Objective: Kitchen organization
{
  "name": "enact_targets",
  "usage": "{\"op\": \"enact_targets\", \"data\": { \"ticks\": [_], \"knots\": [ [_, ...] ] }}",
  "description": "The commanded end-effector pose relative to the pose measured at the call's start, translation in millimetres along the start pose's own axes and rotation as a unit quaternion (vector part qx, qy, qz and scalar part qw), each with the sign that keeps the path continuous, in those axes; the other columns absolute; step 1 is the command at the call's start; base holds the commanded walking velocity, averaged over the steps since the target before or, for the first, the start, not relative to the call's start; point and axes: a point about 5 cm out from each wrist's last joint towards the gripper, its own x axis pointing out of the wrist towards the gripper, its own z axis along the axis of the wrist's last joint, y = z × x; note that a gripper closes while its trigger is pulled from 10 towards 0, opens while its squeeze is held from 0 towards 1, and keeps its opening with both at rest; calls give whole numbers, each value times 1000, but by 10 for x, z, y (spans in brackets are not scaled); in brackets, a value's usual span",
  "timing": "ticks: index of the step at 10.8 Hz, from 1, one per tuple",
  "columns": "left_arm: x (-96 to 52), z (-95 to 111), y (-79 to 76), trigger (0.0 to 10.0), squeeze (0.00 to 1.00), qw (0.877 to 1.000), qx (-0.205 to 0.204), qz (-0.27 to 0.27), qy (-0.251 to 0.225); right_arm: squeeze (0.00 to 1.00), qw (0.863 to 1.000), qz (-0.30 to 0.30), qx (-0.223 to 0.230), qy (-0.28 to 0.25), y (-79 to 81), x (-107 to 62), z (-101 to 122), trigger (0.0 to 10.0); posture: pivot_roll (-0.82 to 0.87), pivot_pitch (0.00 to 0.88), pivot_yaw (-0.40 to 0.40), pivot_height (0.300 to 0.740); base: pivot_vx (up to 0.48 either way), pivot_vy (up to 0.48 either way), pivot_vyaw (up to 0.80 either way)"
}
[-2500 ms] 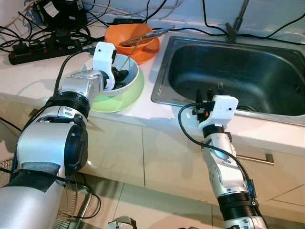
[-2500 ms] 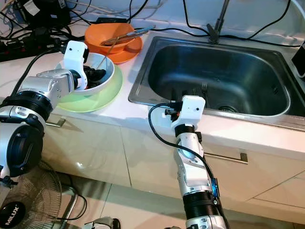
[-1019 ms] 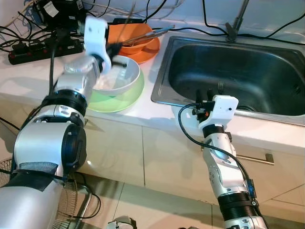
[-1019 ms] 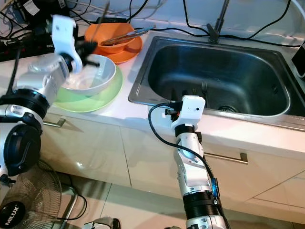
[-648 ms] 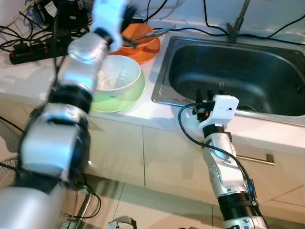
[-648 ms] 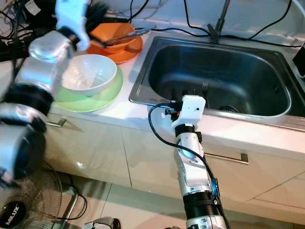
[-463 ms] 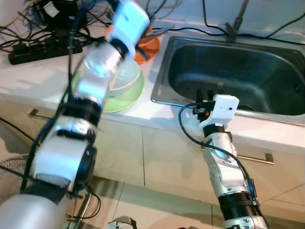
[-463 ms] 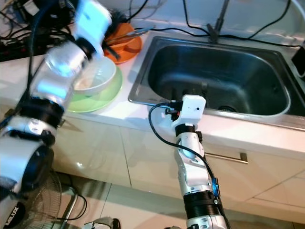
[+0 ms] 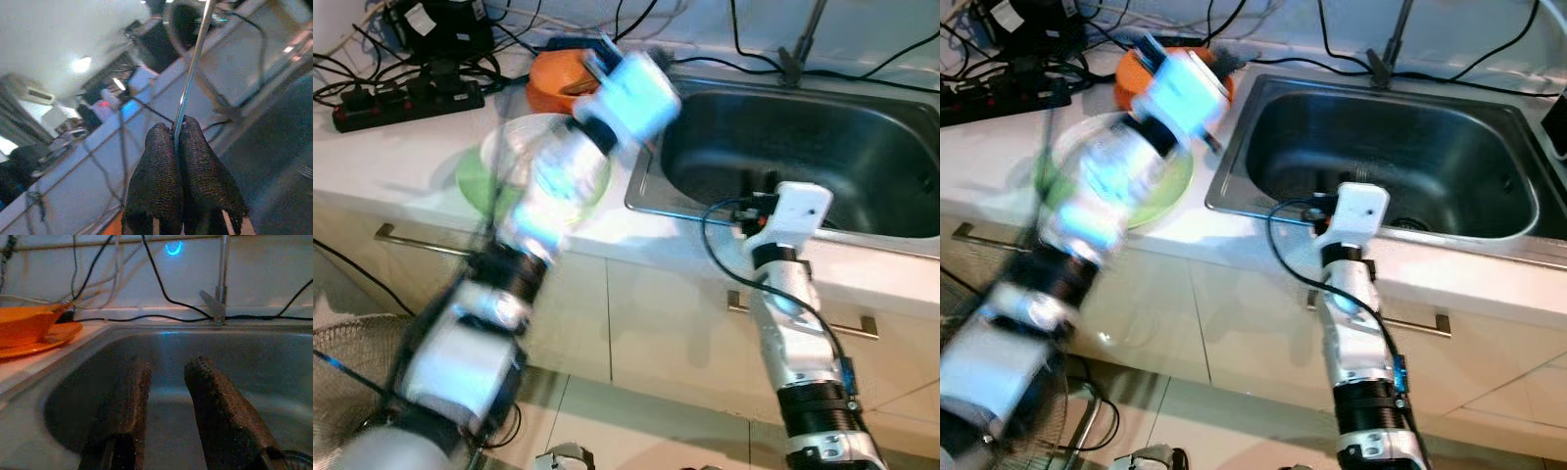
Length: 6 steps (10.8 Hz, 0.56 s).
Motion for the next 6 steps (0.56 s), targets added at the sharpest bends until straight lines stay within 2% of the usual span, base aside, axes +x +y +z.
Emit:
{"op": "enact_targets", "data": {
  "ticks": [1,2,5,6],
  "knots": [
    [-1,56,-53,10000,0,1000,11,0,-8,0,1000,-26,-7,2,-129,22,-5,10000,58,31,15,740,0,0,0],
    [-29,29,-154,10000,0,1000,-3,-5,-4,0,998,-55,-19,-2,-302,64,30,10000,50,39,18,740,0,0,0],
    [-63,-35,-315,10000,0,1000,-21,-5,16,0,994,-100,-41,-6,-584,103,89,10000,45,49,20,740,0,0,0],
    [-79,-73,-427,10000,0,999,-28,-18,26,0,992,-121,-31,-7,-689,117,133,10000,45,52,21,740,0,0,0]
  ]
}}
